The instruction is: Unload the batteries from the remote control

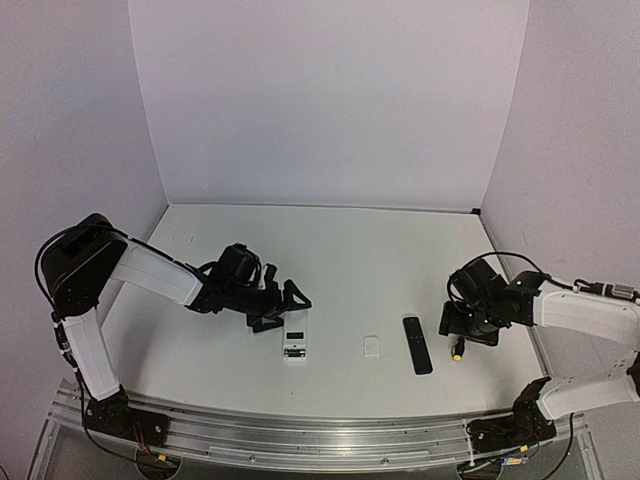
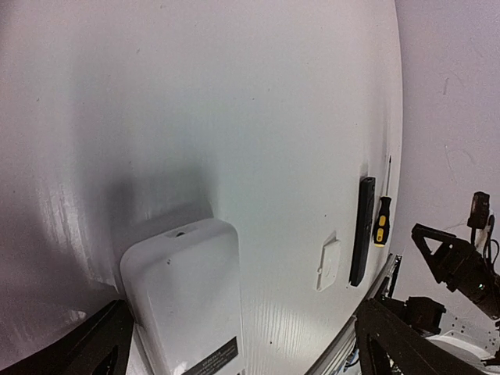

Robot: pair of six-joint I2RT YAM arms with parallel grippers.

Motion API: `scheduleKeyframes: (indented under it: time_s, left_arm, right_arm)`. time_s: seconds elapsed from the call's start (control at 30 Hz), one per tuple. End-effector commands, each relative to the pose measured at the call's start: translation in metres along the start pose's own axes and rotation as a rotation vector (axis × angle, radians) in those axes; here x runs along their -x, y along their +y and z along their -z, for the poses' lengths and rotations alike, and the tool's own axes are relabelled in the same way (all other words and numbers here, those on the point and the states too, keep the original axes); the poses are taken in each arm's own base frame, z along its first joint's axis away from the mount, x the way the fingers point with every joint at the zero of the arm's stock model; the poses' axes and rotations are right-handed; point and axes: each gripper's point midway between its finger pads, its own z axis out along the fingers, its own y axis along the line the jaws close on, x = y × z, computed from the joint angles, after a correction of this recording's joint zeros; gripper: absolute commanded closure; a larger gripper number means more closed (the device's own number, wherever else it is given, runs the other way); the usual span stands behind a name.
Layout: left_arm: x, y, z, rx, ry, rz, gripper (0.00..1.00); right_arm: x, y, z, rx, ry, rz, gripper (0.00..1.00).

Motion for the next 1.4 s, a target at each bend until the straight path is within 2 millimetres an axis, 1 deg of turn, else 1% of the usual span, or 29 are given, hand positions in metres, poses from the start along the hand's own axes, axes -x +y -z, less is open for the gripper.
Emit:
scheduleKeyframes:
  time_s: [0.0, 0.17, 0.23, 0.33, 0.43, 0.47, 0.57, 0.63, 0.77, 0.87, 0.93, 1.0, 1.07, 1.1, 1.13, 1.2, 1.27, 1.33, 1.37]
  left_arm:
    - [-0.007, 0.011, -0.011, 0.028, 0.039, -0.014, 0.00]
    - [-0.009, 0.005, -0.016, 0.009, 0.073, -0.026, 0.01]
    - [-0.010, 0.007, -0.015, 0.020, 0.068, -0.024, 0.00]
    - [-0.008, 0.007, -0.010, 0.035, 0.053, -0.025, 0.00]
    - [-0.005, 0.005, 0.000, 0.055, 0.029, -0.028, 0.00]
    - [-0.003, 0.006, 0.004, 0.070, 0.015, -0.030, 0.00]
    - [0.003, 0.006, 0.020, 0.118, -0.036, -0.038, 0.00]
    - [0.006, 0.005, 0.032, 0.142, -0.070, -0.045, 0.00]
    - [0.011, 0.001, 0.058, 0.176, -0.137, -0.055, 0.00]
    - [0.015, -0.008, 0.077, 0.175, -0.182, -0.071, 0.00]
    - [0.018, -0.014, 0.089, 0.169, -0.215, -0.082, 0.00]
    - [0.020, -0.022, 0.097, 0.153, -0.232, -0.094, 0.00]
    - [0.020, -0.032, 0.103, 0.129, -0.234, -0.111, 0.00]
    - [0.020, -0.038, 0.105, 0.112, -0.229, -0.126, 0.00]
    - [0.020, -0.045, 0.107, 0.090, -0.222, -0.144, 0.00]
    - [0.017, -0.061, 0.108, 0.029, -0.198, -0.188, 0.00]
    - [0.010, -0.079, 0.106, -0.060, -0.155, -0.238, 0.00]
    - [0.002, -0.092, 0.103, -0.131, -0.103, -0.263, 0.00]
    - [-0.001, -0.099, 0.101, -0.163, -0.075, -0.268, 0.00]
  right_arm:
    - [-0.002, -0.024, -0.012, -0.116, 0.019, -0.033, 0.16]
    - [-0.007, -0.029, -0.024, -0.136, 0.071, -0.050, 0.17]
    - [-0.010, -0.030, -0.030, -0.138, 0.085, -0.058, 0.18]
    - [-0.017, -0.027, -0.043, -0.106, 0.125, -0.088, 0.21]
    - [-0.022, -0.022, -0.054, -0.083, 0.154, -0.093, 0.25]
    - [-0.022, -0.022, -0.056, -0.085, 0.158, -0.094, 0.27]
    - [-0.027, -0.022, -0.064, -0.088, 0.179, -0.101, 0.31]
    - [-0.030, -0.022, -0.068, -0.088, 0.187, -0.105, 0.35]
    - [-0.033, -0.022, -0.075, -0.093, 0.202, -0.102, 0.53]
    - [-0.035, -0.019, -0.074, -0.075, 0.218, -0.098, 0.69]
    - [-0.034, -0.015, -0.071, -0.052, 0.218, -0.089, 0.85]
    - [-0.030, -0.014, -0.066, -0.038, 0.202, -0.066, 0.90]
    - [-0.023, -0.013, -0.057, -0.020, 0.178, -0.033, 0.98]
    - [-0.018, -0.012, -0.051, -0.011, 0.163, -0.010, 1.00]
    - [-0.012, -0.009, -0.042, 0.008, 0.143, 0.026, 1.00]
    - [-0.003, 0.005, -0.025, 0.097, 0.119, 0.119, 1.00]
    - [-0.001, 0.028, -0.003, 0.251, 0.115, 0.227, 1.00]
    - [-0.005, 0.051, 0.019, 0.413, 0.122, 0.343, 1.00]
    - [-0.016, 0.068, 0.035, 0.546, 0.150, 0.429, 1.00]
